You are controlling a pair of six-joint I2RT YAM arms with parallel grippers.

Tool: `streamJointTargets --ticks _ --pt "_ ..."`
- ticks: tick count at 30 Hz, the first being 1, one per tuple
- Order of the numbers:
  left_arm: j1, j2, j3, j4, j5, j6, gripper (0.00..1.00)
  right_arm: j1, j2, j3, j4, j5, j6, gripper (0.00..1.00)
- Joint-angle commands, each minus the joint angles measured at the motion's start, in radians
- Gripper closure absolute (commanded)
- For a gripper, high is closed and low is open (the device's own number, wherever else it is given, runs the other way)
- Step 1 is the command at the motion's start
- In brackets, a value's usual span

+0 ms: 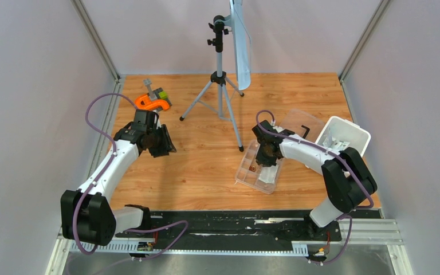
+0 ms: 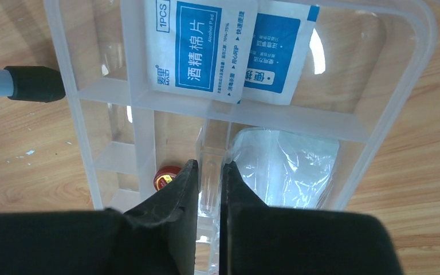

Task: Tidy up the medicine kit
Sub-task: Pick up the medicine box compartment at the center of the board.

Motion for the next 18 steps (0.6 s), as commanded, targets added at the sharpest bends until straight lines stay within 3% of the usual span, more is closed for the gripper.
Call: streamJointTargets --ticks 1,18 --pt "0.008 -0.011 0.024 0.014 0.008 0.019 0.55 0.005 0.05 -0.003 -0.044 0.008 0.009 0.98" --pt "0.008 -0.005 0.028 0.018 0.009 0.026 0.55 -0.016 -0.171 0.132 -0.254 0.117 -0.15 1.0"
